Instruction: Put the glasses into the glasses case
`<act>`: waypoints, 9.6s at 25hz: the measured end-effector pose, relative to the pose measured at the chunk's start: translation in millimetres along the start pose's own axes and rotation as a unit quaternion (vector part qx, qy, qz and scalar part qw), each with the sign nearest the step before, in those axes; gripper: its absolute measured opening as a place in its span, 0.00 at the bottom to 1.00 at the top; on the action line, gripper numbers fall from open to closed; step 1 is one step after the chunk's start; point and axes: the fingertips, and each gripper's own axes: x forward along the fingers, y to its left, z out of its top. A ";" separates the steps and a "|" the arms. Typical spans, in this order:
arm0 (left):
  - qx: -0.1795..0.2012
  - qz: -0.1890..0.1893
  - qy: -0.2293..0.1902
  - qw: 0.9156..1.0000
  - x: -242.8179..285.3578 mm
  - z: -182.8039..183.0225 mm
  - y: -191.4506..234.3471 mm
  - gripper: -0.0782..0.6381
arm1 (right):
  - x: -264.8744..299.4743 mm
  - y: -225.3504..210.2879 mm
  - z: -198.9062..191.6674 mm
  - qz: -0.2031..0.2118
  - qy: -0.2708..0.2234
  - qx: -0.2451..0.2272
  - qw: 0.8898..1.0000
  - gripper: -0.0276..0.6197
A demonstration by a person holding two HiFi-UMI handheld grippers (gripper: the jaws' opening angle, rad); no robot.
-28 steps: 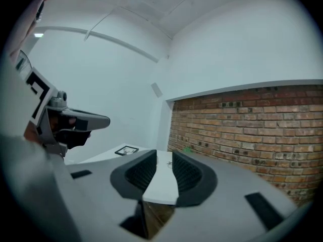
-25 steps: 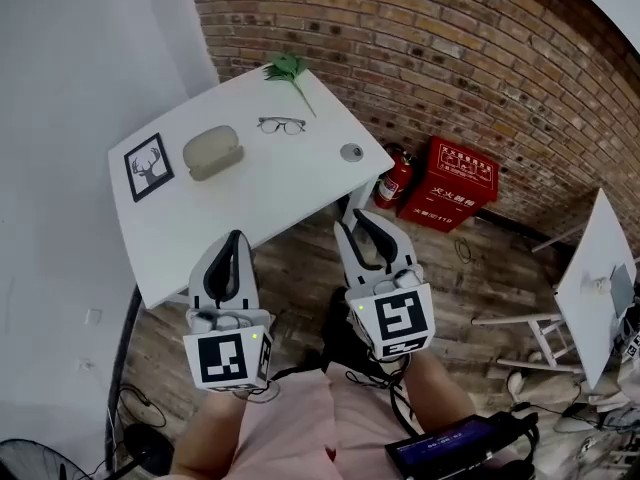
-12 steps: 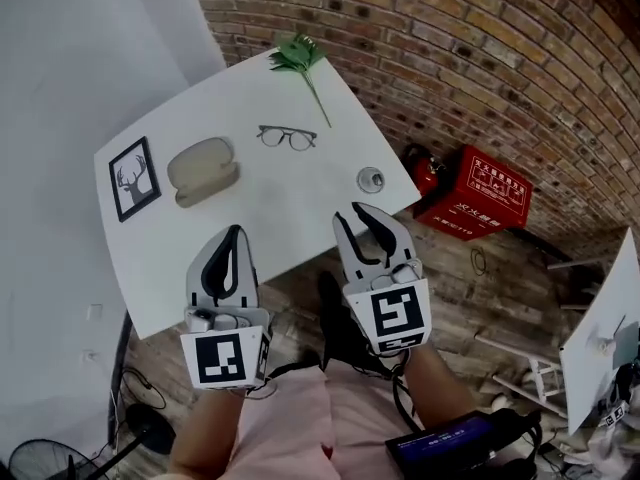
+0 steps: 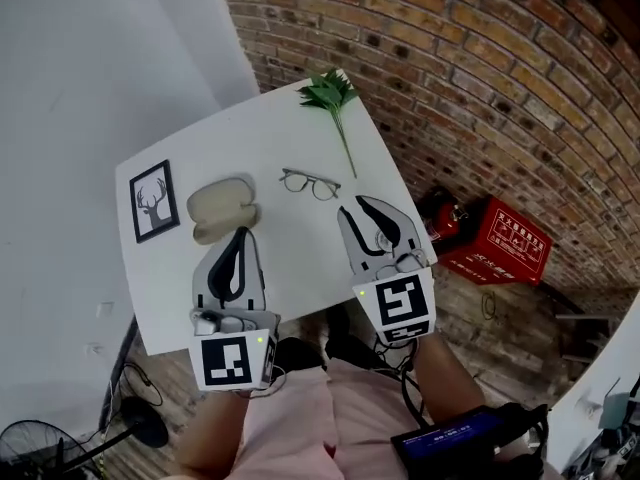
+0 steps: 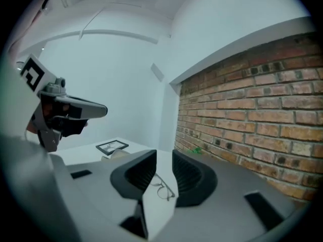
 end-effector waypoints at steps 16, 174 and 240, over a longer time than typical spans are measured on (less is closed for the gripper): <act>-0.024 0.055 0.009 0.998 54.2 -21.0 79.6 0.12 | 109.5 4.9 7.0 0.070 0.026 -0.067 0.995 0.21; -0.137 0.274 0.090 0.948 -72.1 -151.9 256.5 0.12 | 228.6 248.0 -105.2 0.452 0.170 -0.256 0.837 0.08; -0.132 0.247 0.097 0.955 -71.0 -156.9 254.6 0.12 | 195.1 252.8 -132.1 0.466 0.187 -0.358 0.787 0.16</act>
